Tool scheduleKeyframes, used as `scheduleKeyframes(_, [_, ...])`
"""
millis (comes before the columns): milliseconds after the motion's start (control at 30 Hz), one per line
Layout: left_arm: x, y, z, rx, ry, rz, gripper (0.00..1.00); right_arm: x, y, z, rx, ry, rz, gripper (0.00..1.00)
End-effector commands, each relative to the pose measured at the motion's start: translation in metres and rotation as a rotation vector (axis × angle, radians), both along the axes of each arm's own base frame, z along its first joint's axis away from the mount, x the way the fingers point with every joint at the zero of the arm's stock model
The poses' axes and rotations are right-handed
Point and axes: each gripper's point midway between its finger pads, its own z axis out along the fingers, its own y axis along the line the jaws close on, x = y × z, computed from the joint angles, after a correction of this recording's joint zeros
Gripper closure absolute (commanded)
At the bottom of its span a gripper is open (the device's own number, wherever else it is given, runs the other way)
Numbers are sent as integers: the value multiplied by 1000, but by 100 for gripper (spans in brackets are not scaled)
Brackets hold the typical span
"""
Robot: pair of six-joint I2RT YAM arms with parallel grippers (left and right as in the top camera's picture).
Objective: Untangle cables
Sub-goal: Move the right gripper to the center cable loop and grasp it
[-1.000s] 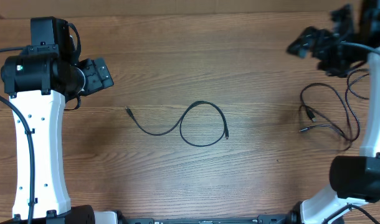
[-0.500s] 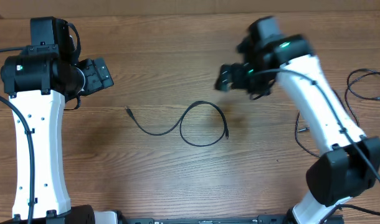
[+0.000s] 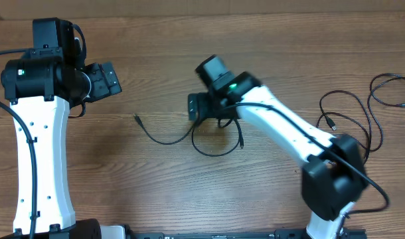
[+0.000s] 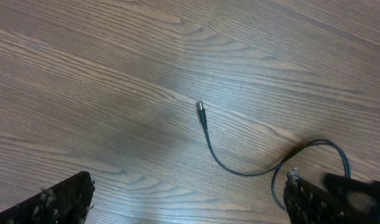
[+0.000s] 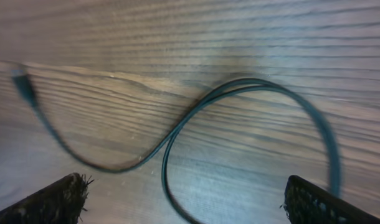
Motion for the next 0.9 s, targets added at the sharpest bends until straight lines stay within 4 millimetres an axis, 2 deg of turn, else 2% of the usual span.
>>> scheduleKeyframes(0, [0,-5,9,1,-28,-36,3,3,1,-28,-83,-14,-54,0])
scheduleKeyframes(133, [-1,-5,9,2,-25,-38,3,8,13,-46,-70,-16,-94,0])
scheduleKeyframes(233, [-1,-5,9,3,-24,-42,3,8,13,-57,-86,-10,-128,0])
scheduleKeyframes(667, [-1,-7,9,4,-24,-45,3,6,9,-67,-114,-2,-152,0])
scheduleKeyframes(867, [-1,-7,9,3,-24,-46,3,-6,-1,-84,-139,34,-175,3])
